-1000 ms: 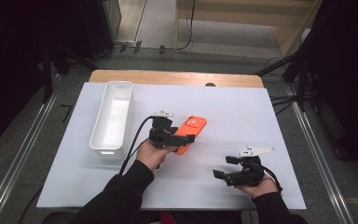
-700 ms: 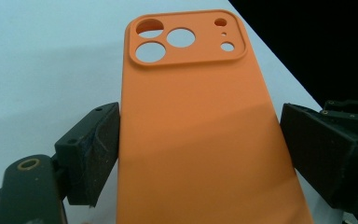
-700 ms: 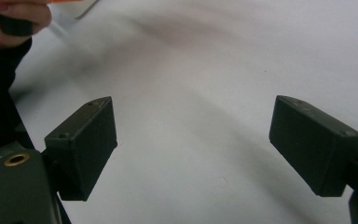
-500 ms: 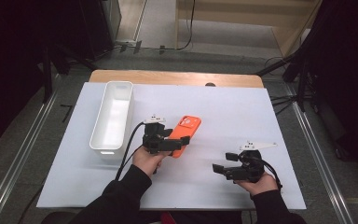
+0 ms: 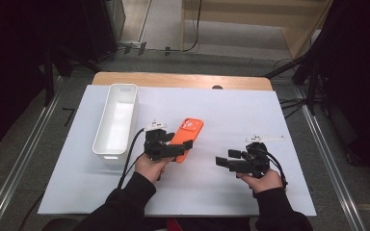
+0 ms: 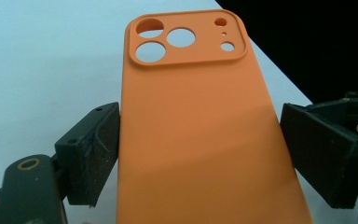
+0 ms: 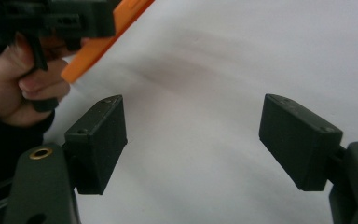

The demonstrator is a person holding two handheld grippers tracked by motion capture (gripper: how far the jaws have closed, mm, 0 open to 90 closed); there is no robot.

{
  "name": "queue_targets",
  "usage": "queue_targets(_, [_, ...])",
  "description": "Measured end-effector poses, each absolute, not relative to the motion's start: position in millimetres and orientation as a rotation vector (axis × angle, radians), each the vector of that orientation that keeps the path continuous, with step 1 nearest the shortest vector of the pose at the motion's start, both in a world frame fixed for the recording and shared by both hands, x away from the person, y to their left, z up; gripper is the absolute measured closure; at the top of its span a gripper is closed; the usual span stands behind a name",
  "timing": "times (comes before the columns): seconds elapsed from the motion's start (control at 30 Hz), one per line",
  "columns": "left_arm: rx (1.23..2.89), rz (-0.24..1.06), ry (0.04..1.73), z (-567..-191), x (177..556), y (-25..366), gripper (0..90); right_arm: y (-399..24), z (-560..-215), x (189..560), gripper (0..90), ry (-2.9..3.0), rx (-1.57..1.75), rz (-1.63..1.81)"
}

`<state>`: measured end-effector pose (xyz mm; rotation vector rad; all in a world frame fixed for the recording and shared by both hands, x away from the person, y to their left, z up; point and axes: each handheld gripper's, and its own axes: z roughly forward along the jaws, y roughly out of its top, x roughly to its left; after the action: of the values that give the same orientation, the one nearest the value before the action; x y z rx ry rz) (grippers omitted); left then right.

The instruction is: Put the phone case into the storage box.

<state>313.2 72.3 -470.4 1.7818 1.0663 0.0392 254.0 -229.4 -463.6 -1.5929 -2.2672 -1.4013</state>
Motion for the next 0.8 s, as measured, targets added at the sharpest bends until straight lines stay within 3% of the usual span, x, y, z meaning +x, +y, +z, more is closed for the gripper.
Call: queue_targets(0.8, [1.767, 0.112, 1.066, -482, 303, 69, 14.5, -217, -438, 296, 27.4, -2.1, -1.647, -1.41])
